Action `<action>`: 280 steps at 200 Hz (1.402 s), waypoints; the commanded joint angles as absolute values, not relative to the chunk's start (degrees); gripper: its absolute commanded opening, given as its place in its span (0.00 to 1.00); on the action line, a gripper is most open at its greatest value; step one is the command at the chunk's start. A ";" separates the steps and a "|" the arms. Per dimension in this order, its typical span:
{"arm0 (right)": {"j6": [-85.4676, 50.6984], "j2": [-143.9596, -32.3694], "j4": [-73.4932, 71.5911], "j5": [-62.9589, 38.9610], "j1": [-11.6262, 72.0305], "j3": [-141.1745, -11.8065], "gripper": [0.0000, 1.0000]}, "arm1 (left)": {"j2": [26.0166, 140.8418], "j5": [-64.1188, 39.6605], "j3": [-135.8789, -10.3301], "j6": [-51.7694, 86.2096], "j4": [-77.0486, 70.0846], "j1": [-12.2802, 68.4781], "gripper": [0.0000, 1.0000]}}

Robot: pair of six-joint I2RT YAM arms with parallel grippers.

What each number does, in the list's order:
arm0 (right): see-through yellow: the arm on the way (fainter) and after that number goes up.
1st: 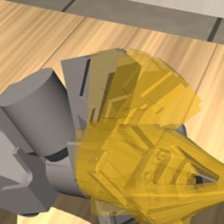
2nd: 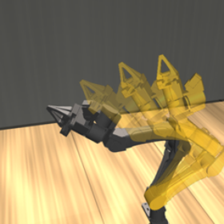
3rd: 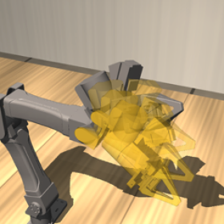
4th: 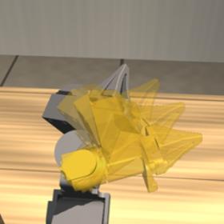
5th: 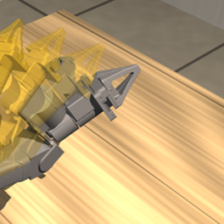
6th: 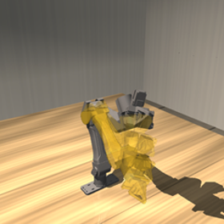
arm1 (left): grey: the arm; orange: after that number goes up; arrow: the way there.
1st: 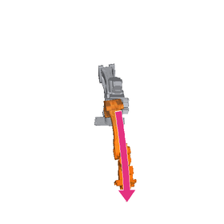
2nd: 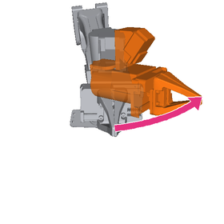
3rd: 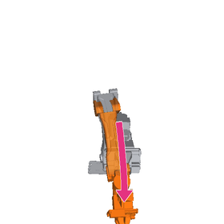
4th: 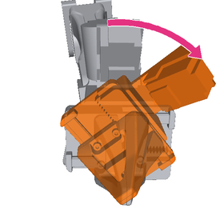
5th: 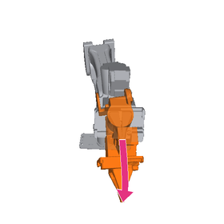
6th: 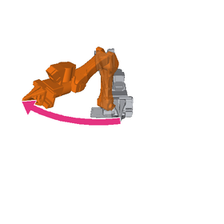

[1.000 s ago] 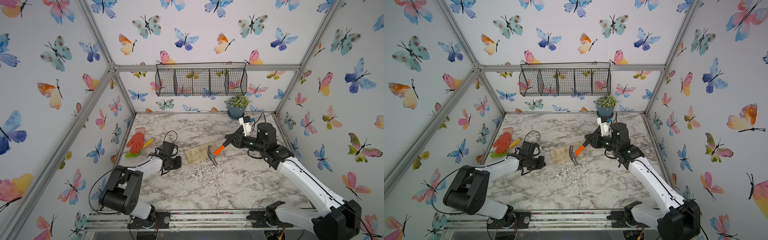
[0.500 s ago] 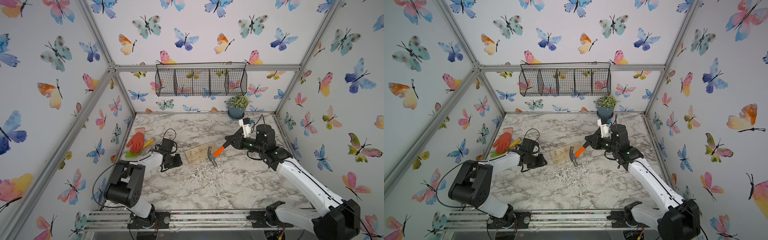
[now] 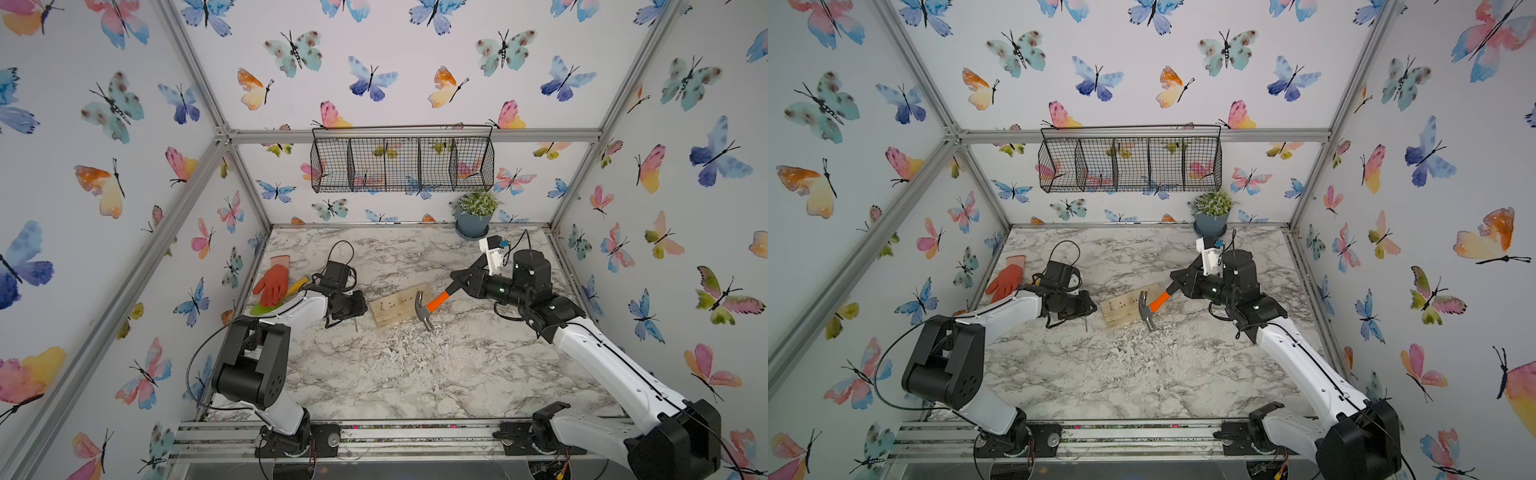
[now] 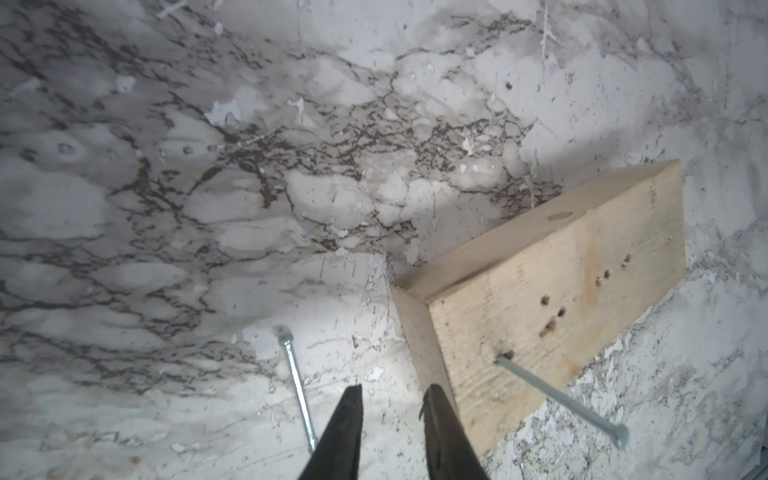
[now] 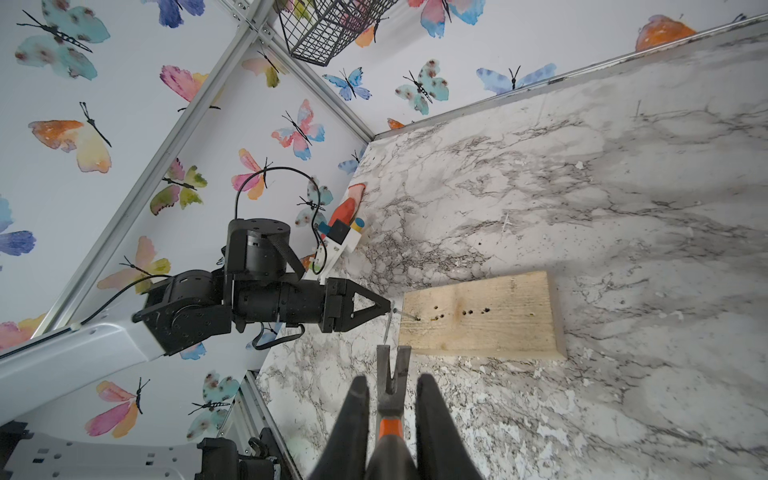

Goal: Use a claw hammer to pull out a nail
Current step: Adjust the mounting plate at the center of the board, then remove the nail from the mounting plate.

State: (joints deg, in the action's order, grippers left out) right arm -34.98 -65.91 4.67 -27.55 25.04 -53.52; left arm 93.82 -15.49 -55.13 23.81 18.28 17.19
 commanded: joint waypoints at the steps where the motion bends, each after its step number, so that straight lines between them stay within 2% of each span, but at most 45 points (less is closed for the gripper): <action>1: -36.56 -63.57 -0.53 -27.60 24.62 -54.03 0.03 | 98.33 -14.26 -57.52 23.84 19.86 17.26 0.26; 131: -33.43 -64.66 0.48 -22.13 24.65 -51.98 0.03 | 109.59 -15.21 -72.86 25.42 19.44 22.68 0.25; 204: -29.24 -66.13 4.60 -19.56 24.61 -54.24 0.03 | 100.28 -12.74 -64.91 23.97 19.03 22.35 0.27; 227: -28.58 -66.92 5.45 -20.01 24.61 -55.34 0.03 | 96.34 -12.04 -62.29 22.05 18.97 22.37 0.31; 252: -28.13 -67.71 6.21 -21.08 24.66 -56.49 0.03 | 92.48 -14.42 -58.99 19.92 17.10 22.35 0.34; 280: -27.86 -68.42 6.52 -21.68 24.79 -57.10 0.03 | 90.15 -18.96 -56.66 18.46 14.51 22.38 0.34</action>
